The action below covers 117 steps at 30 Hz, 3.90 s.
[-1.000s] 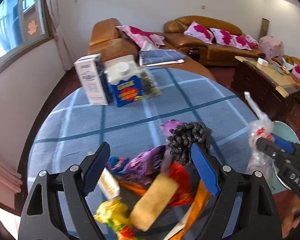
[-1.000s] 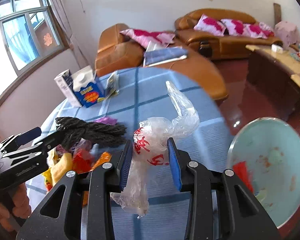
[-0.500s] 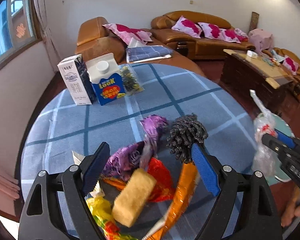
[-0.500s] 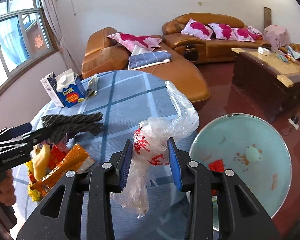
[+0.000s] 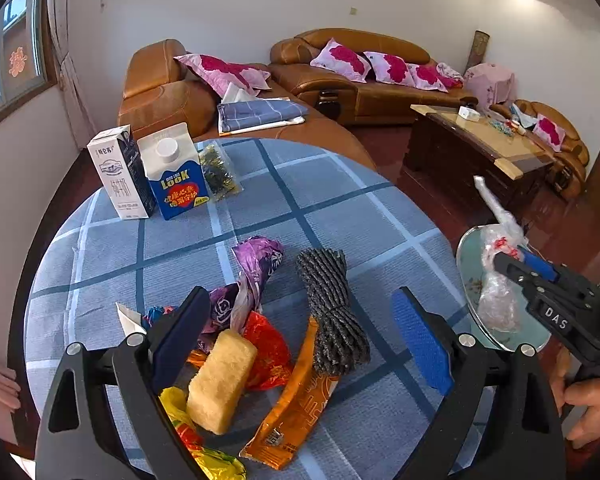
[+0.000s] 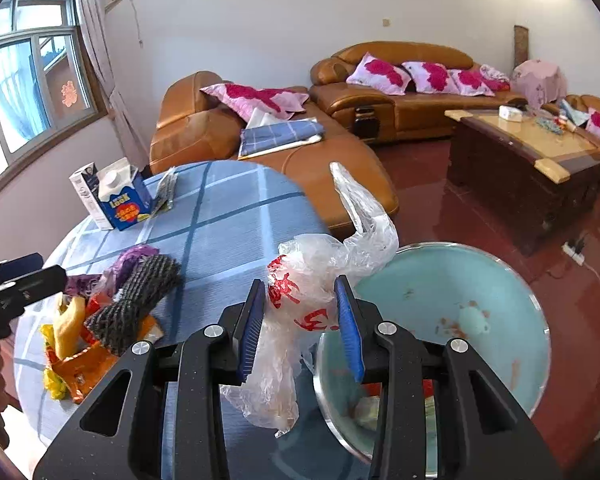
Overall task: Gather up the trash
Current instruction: 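Grasp the black rope bundle with the left tool while the right tool holds the clear bag over the bucket, then drop the black rope into the teal bucket with the left tool while the right tool drops the clear bag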
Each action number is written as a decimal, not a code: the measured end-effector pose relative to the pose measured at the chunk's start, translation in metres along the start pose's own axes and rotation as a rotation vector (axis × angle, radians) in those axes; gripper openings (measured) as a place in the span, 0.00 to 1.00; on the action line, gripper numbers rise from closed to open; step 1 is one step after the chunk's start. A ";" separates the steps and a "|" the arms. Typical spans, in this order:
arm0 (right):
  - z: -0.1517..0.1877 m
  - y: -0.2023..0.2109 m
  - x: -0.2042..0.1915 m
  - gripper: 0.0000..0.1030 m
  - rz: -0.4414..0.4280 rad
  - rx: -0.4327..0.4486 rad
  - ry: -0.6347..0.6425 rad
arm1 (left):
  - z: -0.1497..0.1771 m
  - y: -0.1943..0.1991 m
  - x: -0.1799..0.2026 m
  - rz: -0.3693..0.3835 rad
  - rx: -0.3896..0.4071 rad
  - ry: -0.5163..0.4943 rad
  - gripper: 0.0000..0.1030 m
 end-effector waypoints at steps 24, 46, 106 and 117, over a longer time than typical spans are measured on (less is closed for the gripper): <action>0.004 0.033 0.020 0.35 0.046 0.068 0.004 | 0.013 -0.041 0.036 -0.206 -0.050 0.048 0.26; 0.009 0.078 0.070 0.35 0.124 0.125 -0.047 | 0.015 -0.001 0.144 -0.154 0.007 -0.076 0.26; 0.041 0.031 0.146 0.36 0.251 0.001 -0.168 | 0.029 -0.071 0.214 -0.041 -0.087 -0.120 0.71; 0.052 0.005 0.125 0.60 0.186 -0.046 -0.108 | 0.029 -0.049 0.171 -0.144 -0.070 -0.070 0.71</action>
Point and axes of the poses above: each gripper's, at about its wrist camera, not at the fingertips, and y roughly against the way its jaws point, x to its right, z to its underside, the point moved 1 cm from there along -y, roughly the way its jaws point, and after that the axes turned 12 degrees about x, right-handed, at the moved point
